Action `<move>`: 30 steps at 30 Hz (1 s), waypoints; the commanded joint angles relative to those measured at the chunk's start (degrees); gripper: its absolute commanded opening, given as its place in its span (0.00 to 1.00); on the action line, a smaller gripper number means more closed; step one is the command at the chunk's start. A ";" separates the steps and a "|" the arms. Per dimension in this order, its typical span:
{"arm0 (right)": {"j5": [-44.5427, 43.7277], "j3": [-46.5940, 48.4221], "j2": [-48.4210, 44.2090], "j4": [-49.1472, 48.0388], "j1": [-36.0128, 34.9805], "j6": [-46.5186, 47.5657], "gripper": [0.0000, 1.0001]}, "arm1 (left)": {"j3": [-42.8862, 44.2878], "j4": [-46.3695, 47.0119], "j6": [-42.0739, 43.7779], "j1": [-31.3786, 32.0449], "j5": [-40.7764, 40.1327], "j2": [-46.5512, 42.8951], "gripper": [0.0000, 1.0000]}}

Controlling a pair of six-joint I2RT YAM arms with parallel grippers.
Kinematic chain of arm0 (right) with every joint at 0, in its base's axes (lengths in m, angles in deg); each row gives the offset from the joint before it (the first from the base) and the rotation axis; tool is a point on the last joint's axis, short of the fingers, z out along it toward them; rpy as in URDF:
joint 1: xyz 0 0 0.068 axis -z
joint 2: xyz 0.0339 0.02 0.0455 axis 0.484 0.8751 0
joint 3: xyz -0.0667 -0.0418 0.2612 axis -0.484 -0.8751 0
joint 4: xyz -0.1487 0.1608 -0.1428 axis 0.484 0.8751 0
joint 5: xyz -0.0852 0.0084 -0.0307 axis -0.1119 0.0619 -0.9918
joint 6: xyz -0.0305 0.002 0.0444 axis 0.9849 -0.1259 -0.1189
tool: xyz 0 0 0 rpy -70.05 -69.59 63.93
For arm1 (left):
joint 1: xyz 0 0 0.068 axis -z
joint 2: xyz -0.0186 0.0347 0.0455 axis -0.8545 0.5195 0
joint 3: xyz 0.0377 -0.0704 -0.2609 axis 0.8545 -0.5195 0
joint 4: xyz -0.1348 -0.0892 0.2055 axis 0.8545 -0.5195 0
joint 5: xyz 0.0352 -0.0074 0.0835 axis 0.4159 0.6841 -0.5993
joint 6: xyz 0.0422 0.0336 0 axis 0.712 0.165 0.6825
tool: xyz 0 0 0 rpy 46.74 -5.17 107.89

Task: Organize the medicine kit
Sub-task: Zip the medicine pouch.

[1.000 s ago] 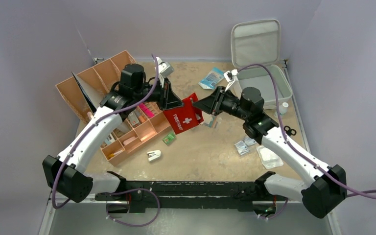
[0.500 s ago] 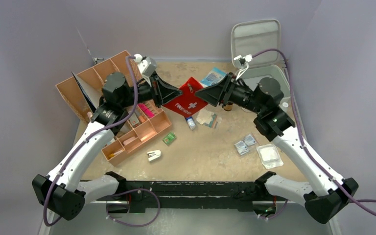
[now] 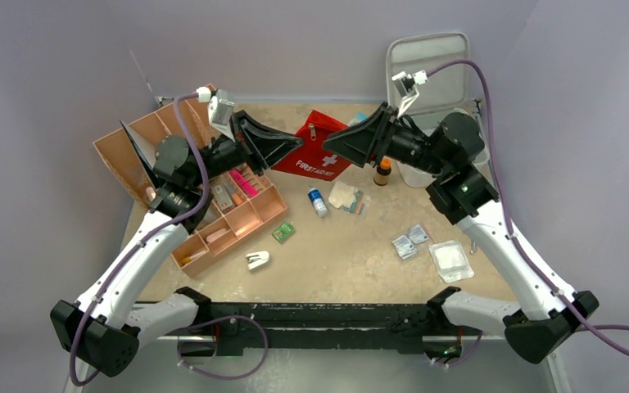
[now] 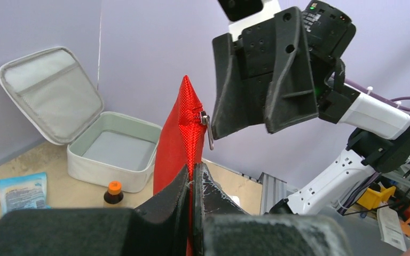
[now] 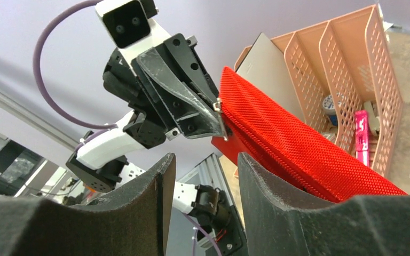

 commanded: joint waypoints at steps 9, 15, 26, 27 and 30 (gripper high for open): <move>3.63 3.47 6.17 -9.96 -0.60 -9.86 0.52 | -3.10 9.30 -5.35 0.12 -0.71 -1.15 0.00; 1.53 5.10 8.87 -12.93 -1.14 -12.94 0.52 | -2.90 9.50 -4.13 0.12 -0.16 -0.45 0.00; -1.11 4.50 9.78 -14.70 -1.45 -14.03 0.34 | -1.28 9.54 -2.77 0.12 0.39 2.28 0.00; -1.47 4.32 9.66 -14.35 -1.45 -13.70 0.33 | -1.27 9.22 -2.42 0.12 0.50 2.22 0.00; -2.04 5.25 9.87 -10.67 -1.45 -12.73 0.35 | -1.04 7.67 -0.57 0.12 0.33 1.87 0.00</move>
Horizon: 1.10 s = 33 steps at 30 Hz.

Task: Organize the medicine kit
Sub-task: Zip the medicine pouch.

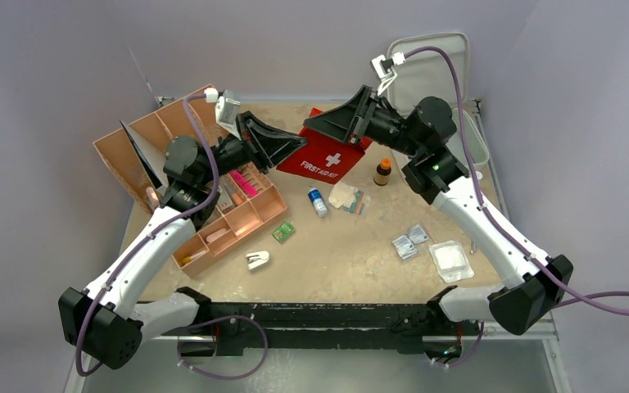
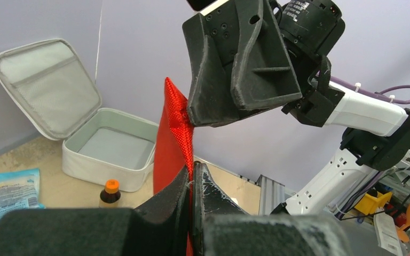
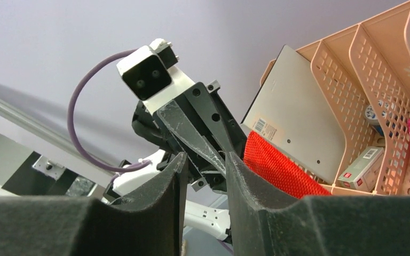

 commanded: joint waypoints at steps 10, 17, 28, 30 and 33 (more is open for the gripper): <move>-5.86 3.90 -5.01 18.94 -0.24 9.17 0.39 | 3.71 -4.28 9.83 0.14 -0.98 -1.04 0.00; -5.21 12.29 -6.97 35.85 -0.10 24.82 0.51 | 9.44 -19.26 26.93 0.14 5.28 -0.35 0.00; 1.36 12.69 -3.80 34.73 -0.11 21.59 0.52 | 7.39 -16.84 24.22 0.14 6.97 -2.25 0.00; 2.20 13.00 -2.96 34.73 -0.07 20.94 0.52 | 7.41 -16.84 24.35 0.14 7.29 -2.43 0.00; 2.96 13.23 -2.14 33.98 -0.08 20.42 0.53 | 7.57 -16.84 24.23 0.14 7.92 -2.44 0.00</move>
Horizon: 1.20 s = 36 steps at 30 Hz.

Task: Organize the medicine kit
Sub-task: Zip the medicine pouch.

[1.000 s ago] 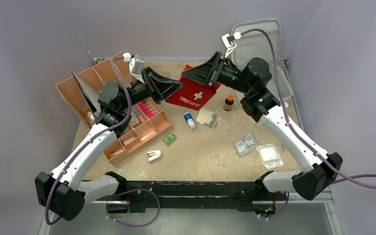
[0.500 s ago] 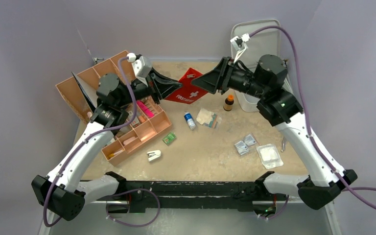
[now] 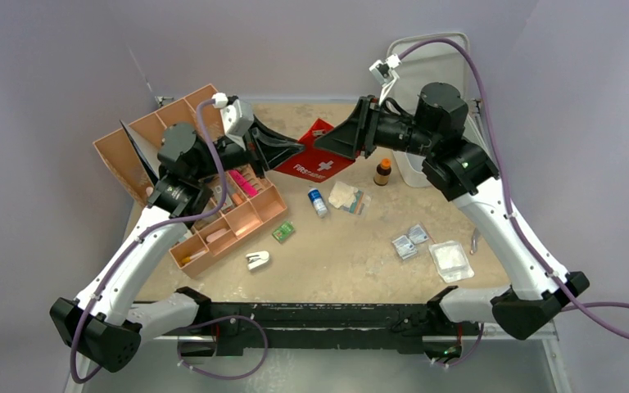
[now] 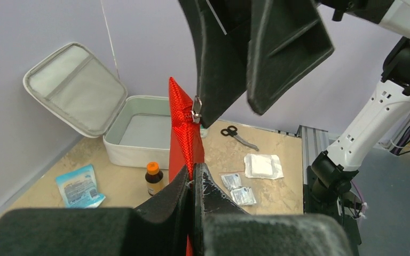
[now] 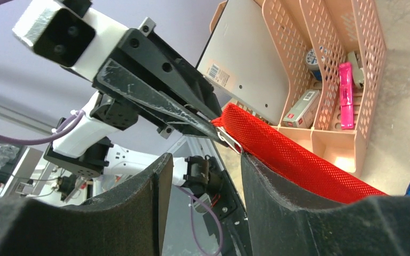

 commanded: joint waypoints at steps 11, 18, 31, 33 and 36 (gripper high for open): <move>4.42 0.94 1.41 -0.99 -0.07 0.28 0.57 | 0.75 0.51 1.61 0.14 3.83 -0.90 0.00; 5.93 0.63 1.43 -2.71 -0.12 0.54 0.54 | 0.47 -1.00 2.29 0.14 4.92 -1.20 0.00; -0.24 2.46 -0.13 11.49 -0.07 9.66 0.50 | 0.10 -2.48 2.36 0.14 4.91 -2.08 0.00; -1.87 3.08 -0.90 12.76 -0.04 10.86 0.50 | -0.04 -2.54 2.42 0.14 4.62 -2.13 0.00; -2.42 2.59 -1.95 12.32 -0.07 11.56 0.50 | 0.03 -2.19 1.77 0.14 4.60 -2.01 0.00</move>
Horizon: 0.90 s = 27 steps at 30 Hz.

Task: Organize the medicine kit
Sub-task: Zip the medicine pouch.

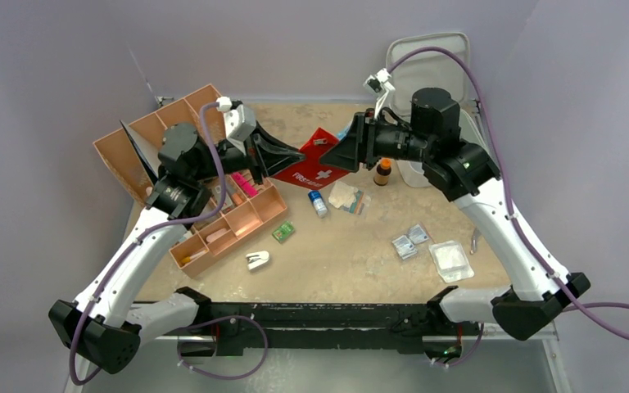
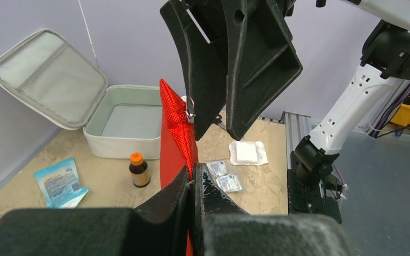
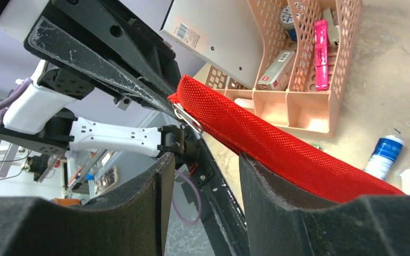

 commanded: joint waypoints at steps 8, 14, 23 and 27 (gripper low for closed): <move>-1.01 5.73 -2.92 0.81 -0.10 8.61 0.51 | 0.38 1.13 0.09 0.14 1.93 -0.83 0.00; -1.60 8.62 -1.70 4.37 -0.08 12.11 0.52 | 0.55 1.46 -0.95 0.14 2.85 -0.61 0.00; 1.71 7.32 0.00 0.60 -0.10 9.74 0.51 | 0.55 1.37 -1.23 0.14 2.69 -0.22 0.00; 3.71 6.65 0.94 -0.88 -0.07 8.47 0.50 | 0.55 1.42 -1.14 0.14 2.65 -0.07 0.00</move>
